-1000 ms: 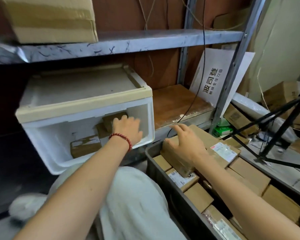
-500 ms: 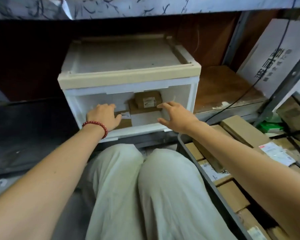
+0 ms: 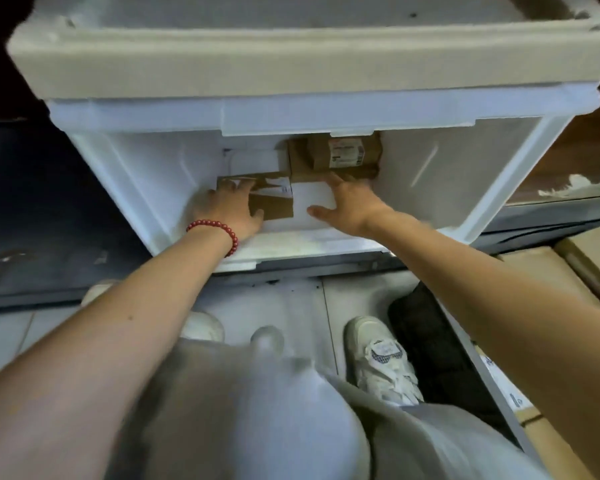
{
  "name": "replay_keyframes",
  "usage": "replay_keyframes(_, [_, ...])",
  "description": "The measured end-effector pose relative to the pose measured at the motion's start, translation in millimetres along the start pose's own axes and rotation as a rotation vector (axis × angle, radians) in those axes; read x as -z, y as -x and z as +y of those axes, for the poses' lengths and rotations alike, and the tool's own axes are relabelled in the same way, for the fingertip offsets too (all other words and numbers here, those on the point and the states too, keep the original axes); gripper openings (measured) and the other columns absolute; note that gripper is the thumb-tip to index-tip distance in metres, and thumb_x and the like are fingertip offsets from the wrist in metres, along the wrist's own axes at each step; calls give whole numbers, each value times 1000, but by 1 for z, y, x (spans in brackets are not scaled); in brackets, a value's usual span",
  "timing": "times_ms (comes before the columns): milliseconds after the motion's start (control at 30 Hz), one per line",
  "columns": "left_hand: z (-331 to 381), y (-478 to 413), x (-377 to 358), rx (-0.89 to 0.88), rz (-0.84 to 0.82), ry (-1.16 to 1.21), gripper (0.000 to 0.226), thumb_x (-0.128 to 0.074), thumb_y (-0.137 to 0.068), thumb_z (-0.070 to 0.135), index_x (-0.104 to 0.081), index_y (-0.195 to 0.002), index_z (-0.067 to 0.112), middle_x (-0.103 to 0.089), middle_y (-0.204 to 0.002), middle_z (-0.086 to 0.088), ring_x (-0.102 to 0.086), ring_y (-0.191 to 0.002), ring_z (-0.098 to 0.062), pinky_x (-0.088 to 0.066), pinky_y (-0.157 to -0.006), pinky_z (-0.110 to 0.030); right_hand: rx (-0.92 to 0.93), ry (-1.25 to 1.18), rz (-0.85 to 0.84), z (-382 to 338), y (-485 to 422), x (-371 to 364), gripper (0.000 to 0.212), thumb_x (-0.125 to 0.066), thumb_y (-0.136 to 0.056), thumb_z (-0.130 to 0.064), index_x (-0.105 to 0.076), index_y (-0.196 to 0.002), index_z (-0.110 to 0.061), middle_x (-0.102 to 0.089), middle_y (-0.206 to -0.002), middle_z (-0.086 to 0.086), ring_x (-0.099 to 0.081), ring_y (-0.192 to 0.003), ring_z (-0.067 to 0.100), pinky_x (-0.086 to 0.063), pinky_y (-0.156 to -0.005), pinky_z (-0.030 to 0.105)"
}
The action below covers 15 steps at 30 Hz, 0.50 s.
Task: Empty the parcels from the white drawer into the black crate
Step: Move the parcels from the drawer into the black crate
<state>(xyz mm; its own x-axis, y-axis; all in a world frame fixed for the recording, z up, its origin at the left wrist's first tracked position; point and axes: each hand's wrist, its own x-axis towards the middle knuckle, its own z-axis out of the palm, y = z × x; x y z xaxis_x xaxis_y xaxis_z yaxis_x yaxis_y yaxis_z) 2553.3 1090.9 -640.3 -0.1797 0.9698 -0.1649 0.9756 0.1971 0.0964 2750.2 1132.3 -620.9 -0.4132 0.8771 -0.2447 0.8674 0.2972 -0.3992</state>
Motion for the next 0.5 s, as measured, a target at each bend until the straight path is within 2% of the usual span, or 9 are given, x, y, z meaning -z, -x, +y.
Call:
replay_keyframes(133, [-5, -30, -21, 115, 70, 150, 60, -55, -87, 47, -38, -140, 21, -47, -138, -13, -46, -124, -35, -43, -102, -47, 17, -97, -48, -3, -41, -26, 64, -57, -96, -35, -27, -149, -16, -43, -147, 10, -43, -133, 27, -34, -99, 26])
replay_keyframes(200, [-6, -41, -30, 206, 42, 368, 65, -63, -84, 46, -41, -138, 17, -48, -137, -9, -47, -124, -32, -42, -104, -44, -14, -160, -68, -2, -62, -42, 68, -60, -94, -36, -26, -149, -14, -45, -145, 10, -45, -131, 28, -35, -99, 28])
replay_keyframes(267, [-8, -49, -34, 312, 17, 601, 81, -72, -75, 51, -41, -140, 14, -49, -139, -6, -48, -126, -29, -41, -106, -41, -89, -246, -110, -2, -82, -56, 78, -62, -92, -36, -16, -151, -13, -43, -146, 11, -44, -132, 30, -37, -103, 33])
replay_keyframes(333, [-8, -54, -35, 398, -12, 739, 84, -77, -73, 44, -40, -141, 11, -49, -140, -10, -48, -127, -28, -42, -106, -39, -164, -403, -144, -3, -96, -66, 90, -68, -88, -32, -8, -152, -11, -38, -149, 11, -42, -133, 29, -34, -107, 31])
replay_keyframes(367, [-8, -56, -36, 401, -73, 769, 79, -76, -77, 39, -41, -141, 10, -48, -141, -10, -48, -127, -27, -42, -106, -37, -226, -548, -142, -3, -101, -69, 94, -72, -85, -28, -8, -152, -10, -35, -150, 12, -41, -134, 29, -33, -111, 29])
replay_keyframes(433, [-3, -56, -30, 377, -214, 782, 59, -66, -88, 31, -44, -138, 9, -47, -141, -9, -47, -127, -25, -41, -103, -32, -311, -674, -78, -2, -111, -73, 101, -79, -77, -31, -14, -151, -10, -34, -150, 13, -39, -135, 30, -34, -114, 37])
replay_keyframes(500, [0, -54, -24, 325, -237, 757, 50, -61, -91, 29, -47, -136, 11, -47, -141, -9, -47, -126, -25, -39, -97, -28, -348, -553, -50, 4, -111, -70, 98, -78, -73, -46, -26, -149, -12, -36, -148, 13, -39, -134, 32, -35, -113, 43])
